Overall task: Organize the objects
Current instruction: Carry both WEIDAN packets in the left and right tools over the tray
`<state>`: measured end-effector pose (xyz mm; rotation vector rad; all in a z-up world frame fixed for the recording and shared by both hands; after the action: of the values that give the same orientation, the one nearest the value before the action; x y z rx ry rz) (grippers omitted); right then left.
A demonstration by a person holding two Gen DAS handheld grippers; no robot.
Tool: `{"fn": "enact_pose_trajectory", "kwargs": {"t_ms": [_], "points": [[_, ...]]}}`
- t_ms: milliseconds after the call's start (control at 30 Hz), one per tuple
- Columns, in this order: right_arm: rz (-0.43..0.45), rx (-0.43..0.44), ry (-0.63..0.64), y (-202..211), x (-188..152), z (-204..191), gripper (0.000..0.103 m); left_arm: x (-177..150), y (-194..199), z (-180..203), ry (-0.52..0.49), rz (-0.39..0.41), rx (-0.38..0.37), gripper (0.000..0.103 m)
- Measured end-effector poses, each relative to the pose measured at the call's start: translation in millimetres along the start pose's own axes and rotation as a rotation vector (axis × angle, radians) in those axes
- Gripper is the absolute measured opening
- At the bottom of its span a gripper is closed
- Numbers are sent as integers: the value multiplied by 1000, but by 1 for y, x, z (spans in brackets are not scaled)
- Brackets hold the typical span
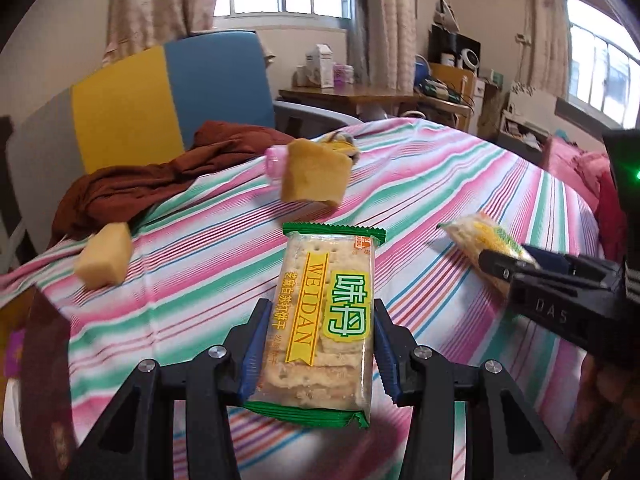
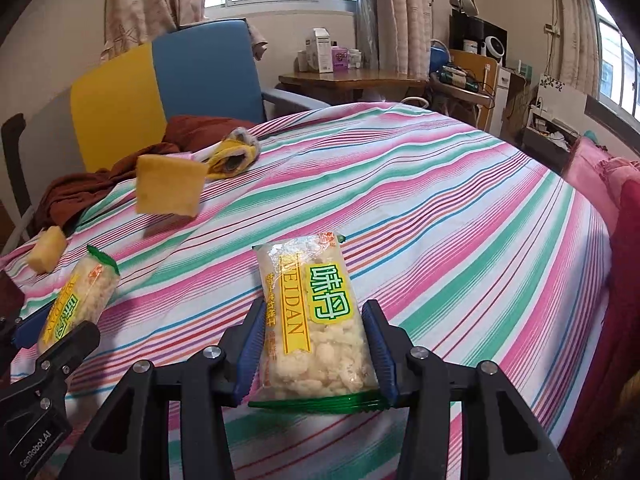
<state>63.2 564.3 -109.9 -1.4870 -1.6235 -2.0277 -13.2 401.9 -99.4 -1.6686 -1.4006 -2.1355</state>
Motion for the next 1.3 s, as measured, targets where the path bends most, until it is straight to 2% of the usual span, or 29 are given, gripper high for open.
{"fn": "enact_pose_trajectory", "kwargs": {"t_ms": [167,333,633,867,1133,1300], "points": [[-20,62,-7,16,-17,-22,49,-9,24,-4,0,28,-3,48],[-23,126,-22,37,-25,-41,49,-18,47,-19,47,40,3,48],[-26,241,-13,75,-36,-84,49,-32,114,-36,30,100,3,48],[-20,372,39,105,-38,-135,49,-50,157,-82,167,96,24,48],[-27,532,162,141,-44,-208,49,-76,193,-146,308,78,118,49],[-51,614,235,154,-48,-255,49,-98,203,-187,383,25,180,49]]}}
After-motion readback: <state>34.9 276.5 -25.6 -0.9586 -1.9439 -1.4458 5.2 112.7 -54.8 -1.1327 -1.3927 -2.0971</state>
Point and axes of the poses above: each gripper's, at about its wrist camera, not at the fingertips, and y roughly against the way its jaws point, z to its right, x to its top, the point moved 3 cm from there along -y, roughly the way its jaws point, and after that the axes turned 4 degrees about z, right-handed, at the moved point
